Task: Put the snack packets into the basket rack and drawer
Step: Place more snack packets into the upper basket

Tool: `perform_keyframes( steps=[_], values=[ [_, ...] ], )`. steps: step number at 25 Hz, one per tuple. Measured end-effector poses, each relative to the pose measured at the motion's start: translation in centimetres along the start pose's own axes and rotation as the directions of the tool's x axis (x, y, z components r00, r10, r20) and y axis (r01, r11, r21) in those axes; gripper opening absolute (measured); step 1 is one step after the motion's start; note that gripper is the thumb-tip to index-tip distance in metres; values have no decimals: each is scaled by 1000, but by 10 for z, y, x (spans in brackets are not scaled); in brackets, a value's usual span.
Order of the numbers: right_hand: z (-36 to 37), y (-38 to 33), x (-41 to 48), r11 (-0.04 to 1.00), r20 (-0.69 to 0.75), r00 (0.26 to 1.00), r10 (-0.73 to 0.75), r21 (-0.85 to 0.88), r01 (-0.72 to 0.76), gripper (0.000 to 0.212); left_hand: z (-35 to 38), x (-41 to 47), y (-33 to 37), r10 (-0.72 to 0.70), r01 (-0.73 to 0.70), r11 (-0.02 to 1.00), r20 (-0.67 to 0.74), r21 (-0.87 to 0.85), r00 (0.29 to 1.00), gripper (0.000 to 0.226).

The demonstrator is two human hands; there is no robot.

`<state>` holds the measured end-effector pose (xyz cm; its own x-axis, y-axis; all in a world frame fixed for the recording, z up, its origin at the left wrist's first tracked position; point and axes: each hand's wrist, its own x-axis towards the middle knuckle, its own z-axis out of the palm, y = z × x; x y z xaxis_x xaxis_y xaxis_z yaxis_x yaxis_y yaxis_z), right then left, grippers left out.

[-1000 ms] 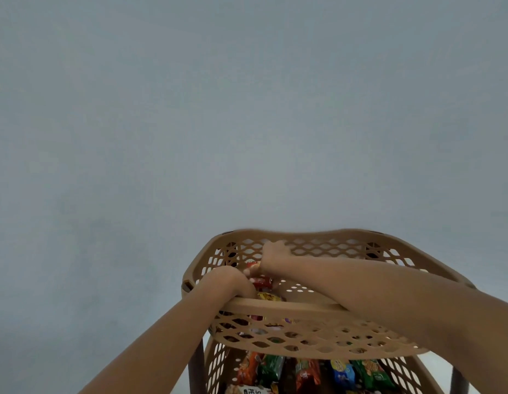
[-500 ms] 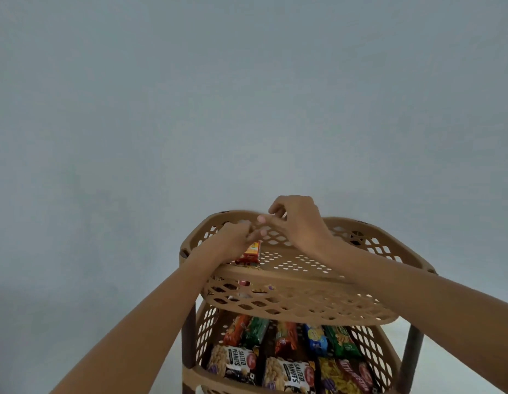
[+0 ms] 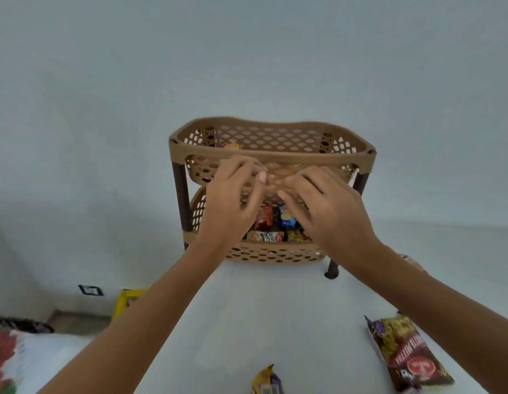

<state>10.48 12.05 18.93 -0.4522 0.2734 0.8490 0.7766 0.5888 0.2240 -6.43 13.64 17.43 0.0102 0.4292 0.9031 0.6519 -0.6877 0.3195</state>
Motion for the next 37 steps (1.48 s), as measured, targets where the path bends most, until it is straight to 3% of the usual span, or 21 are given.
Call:
perform_keyframes(
  steps=[3, 7, 11, 13, 16, 17, 18, 21, 24, 29, 31, 34, 37],
  values=[
    [-22, -23, -56, 996, 152, 988, 8, 86, -21, 19, -4, -69, 21, -105, 109, 994, 190, -10, 976, 19],
    [-46, -37, -128, 988, 411, 909, 63, 103, -115, 22, -5, -146, 38, -247, 274, 962, 467, 12, 849, 14],
    [-58, -29, -194, 921, 525, 776, 350, -40, -388, 24, 10, -188, 58, -320, 400, 916, 642, 22, 697, 14],
    [-56, -13, -222, 772, 565, 571, 596, -208, -600, 34, 21, -199, 71, -330, 435, 900, 687, 22, 648, 15],
    [-48, 14, -251, 505, 603, 105, 791, -547, -667, 65, 40, -207, 87, -311, 448, 894, 735, 11, 602, 16],
    [-46, 20, -259, 471, 610, 20, 792, -590, -656, 75, 46, -208, 93, -295, 441, 897, 749, 4, 593, 16],
    [-44, 24, -265, 458, 614, -8, 790, -598, -658, 82, 51, -209, 97, -282, 435, 900, 759, -2, 587, 16],
    [-40, 29, -273, 439, 584, 73, 809, -517, -735, 83, 64, -208, 105, -257, 399, 917, 775, 6, 577, 15],
    [-44, 32, -269, 414, 548, 184, 816, -332, -848, 76, 79, -200, 105, -181, 268, 963, 811, 31, 557, 20],
    [-54, 33, -256, 578, 627, 406, 665, -88, -811, 75, 122, -180, 104, -39, -97, 991, 896, 91, 443, 85],
    [-57, 33, -248, 603, 632, 476, 612, 16, -797, 71, 135, -179, 105, 20, -215, 973, 902, 81, 432, 100],
    [-66, 44, -238, 613, 685, 512, 518, 119, -781, 64, 147, -177, 106, 81, -237, 970, 846, 55, 527, 86],
    [-71, 62, -235, 601, 726, 537, 429, 213, -770, 44, 151, -174, 104, 54, -157, 986, 786, 55, 616, 70]
  ],
)
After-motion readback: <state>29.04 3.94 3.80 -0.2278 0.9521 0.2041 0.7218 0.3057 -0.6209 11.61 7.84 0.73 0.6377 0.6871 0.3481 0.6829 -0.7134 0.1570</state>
